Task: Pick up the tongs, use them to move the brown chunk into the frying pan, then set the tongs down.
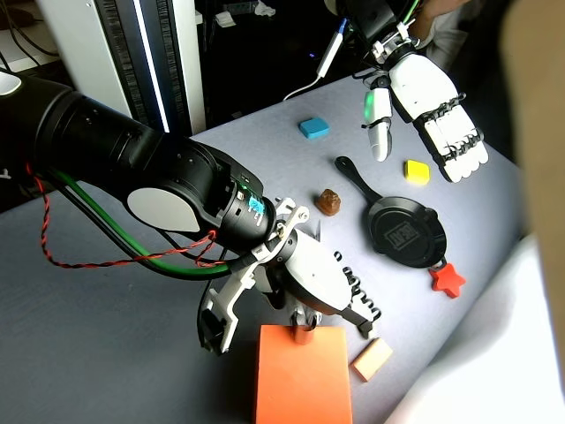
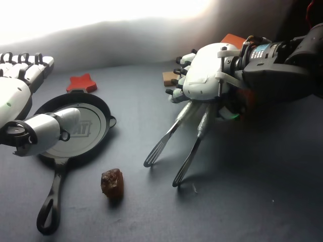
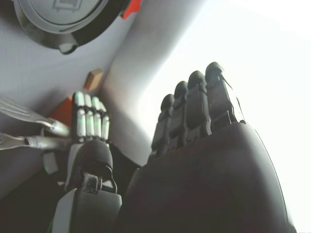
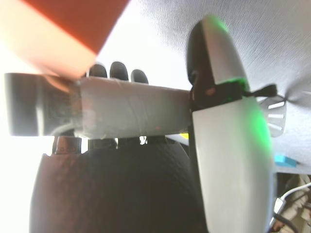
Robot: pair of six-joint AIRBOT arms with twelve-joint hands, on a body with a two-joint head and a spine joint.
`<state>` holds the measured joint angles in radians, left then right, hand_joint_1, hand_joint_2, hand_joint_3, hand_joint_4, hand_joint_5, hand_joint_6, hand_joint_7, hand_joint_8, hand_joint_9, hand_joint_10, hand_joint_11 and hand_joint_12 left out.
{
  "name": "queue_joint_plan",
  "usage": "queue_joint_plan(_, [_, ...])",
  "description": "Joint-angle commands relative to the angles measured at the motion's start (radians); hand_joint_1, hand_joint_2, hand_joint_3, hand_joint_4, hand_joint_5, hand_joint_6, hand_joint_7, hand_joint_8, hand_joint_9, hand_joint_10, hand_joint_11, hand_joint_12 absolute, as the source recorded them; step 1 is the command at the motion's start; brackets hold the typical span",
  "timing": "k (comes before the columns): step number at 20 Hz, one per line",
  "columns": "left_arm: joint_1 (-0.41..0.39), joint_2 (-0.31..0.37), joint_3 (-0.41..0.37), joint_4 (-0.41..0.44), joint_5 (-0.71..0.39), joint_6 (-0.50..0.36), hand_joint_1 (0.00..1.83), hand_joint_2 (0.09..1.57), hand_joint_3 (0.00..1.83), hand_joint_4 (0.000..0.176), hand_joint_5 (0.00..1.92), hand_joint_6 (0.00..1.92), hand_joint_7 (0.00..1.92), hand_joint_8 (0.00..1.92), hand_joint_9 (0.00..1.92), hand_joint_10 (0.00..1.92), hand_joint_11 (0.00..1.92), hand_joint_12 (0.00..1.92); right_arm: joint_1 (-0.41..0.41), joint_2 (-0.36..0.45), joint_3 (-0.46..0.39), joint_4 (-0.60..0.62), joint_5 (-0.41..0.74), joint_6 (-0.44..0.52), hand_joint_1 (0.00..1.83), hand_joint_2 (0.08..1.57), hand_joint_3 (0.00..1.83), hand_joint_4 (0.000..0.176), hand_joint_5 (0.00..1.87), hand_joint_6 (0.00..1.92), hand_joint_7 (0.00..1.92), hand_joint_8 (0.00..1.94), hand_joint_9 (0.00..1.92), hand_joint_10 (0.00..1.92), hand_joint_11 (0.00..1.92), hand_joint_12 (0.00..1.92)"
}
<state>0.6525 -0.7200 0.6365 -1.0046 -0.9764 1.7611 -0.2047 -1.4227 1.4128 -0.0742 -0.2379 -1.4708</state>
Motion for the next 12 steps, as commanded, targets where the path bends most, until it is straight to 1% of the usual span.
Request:
queue_joint_plan(1, [-0.006,0.011,0.004,0.059,-0.09,0.004,0.0,1.34,0.0,0.0,0.02,0.0,0.05,0.0,0.04,0.0,0.0,0.0,0.004,0.004,0.004,-0.01,0.087,-0.003,1.15,0.96,0.52,0.0,0.53,0.04,0.56,0.01,0.46,0.11,0.0,1.27])
queue_joint_plan(2, [-0.006,0.011,0.004,0.06,-0.09,0.004,0.0,1.34,0.0,0.0,0.02,0.0,0.05,0.0,0.04,0.0,0.0,0.0,0.007,0.003,0.004,-0.01,0.088,-0.003,1.22,0.9,0.66,0.0,0.59,0.06,0.64,0.02,0.54,0.15,0.0,1.42])
queue_joint_plan(3, [-0.007,0.011,0.005,0.06,-0.09,0.003,0.0,1.34,0.0,0.0,0.02,0.0,0.05,0.0,0.04,0.0,0.0,0.0,0.01,0.003,0.004,-0.01,0.09,-0.003,1.24,0.86,0.67,0.0,0.64,0.08,0.7,0.04,0.59,0.19,0.01,1.51])
queue_joint_plan(4, [-0.009,0.011,0.007,0.06,-0.09,0.002,0.0,1.34,0.0,0.0,0.02,0.0,0.05,0.0,0.02,0.0,0.0,0.0,0.013,0.003,0.004,-0.01,0.09,-0.003,1.23,0.86,0.58,0.0,0.7,0.09,0.78,0.05,0.66,0.24,0.1,1.51])
queue_joint_plan(5, [-0.01,0.011,0.008,0.06,-0.09,0.001,0.0,1.34,0.0,0.0,0.02,0.0,0.05,0.0,0.03,0.0,0.0,0.0,0.018,0.003,0.004,-0.01,0.09,-0.002,1.2,0.89,0.44,0.0,0.75,0.1,0.83,0.05,0.7,0.3,0.17,1.5])
queue_joint_plan(7, [-0.014,0.011,0.009,0.06,-0.093,0.0,0.0,1.33,0.0,0.0,0.02,0.0,0.05,0.0,0.03,0.0,0.01,0.0,0.025,0.003,0.003,-0.01,0.089,0.001,1.17,0.97,0.27,0.0,0.84,0.1,0.93,0.05,0.75,0.44,0.31,1.49])
queue_joint_plan(8, [-0.016,0.011,0.009,0.06,-0.093,0.0,0.0,1.34,0.0,0.0,0.02,0.0,0.05,0.0,0.03,0.0,0.0,0.0,0.029,0.003,0.003,-0.01,0.089,0.006,1.16,1.03,0.21,0.0,0.88,0.11,0.98,0.05,0.79,0.49,0.37,1.49])
queue_joint_plan(9, [-0.017,0.011,0.008,0.06,-0.093,0.0,0.0,1.34,0.0,0.0,0.03,0.0,0.05,0.0,0.03,0.0,0.0,0.0,0.034,0.003,0.001,-0.01,0.088,0.01,1.12,1.16,0.08,0.0,0.8,1.03,1.01,0.05,0.81,0.54,0.41,1.52])
queue_joint_plan(10, [-0.017,0.011,0.007,0.06,-0.093,0.0,0.0,1.34,0.0,0.0,0.03,0.01,0.05,0.0,0.03,0.0,0.0,0.0,0.037,0.004,-0.002,-0.01,0.086,0.008,1.09,1.23,0.04,0.0,0.73,1.3,1.05,0.06,0.84,0.56,0.46,1.51])
queue_joint_plan(12, [-0.017,0.011,0.004,0.06,-0.097,0.0,0.0,1.34,0.0,0.0,0.02,0.0,0.05,0.0,0.02,0.0,0.0,0.0,0.044,0.007,-0.009,-0.01,0.081,0.006,1.08,1.26,0.01,0.0,0.7,1.38,1.08,0.07,0.86,0.58,0.48,1.47])
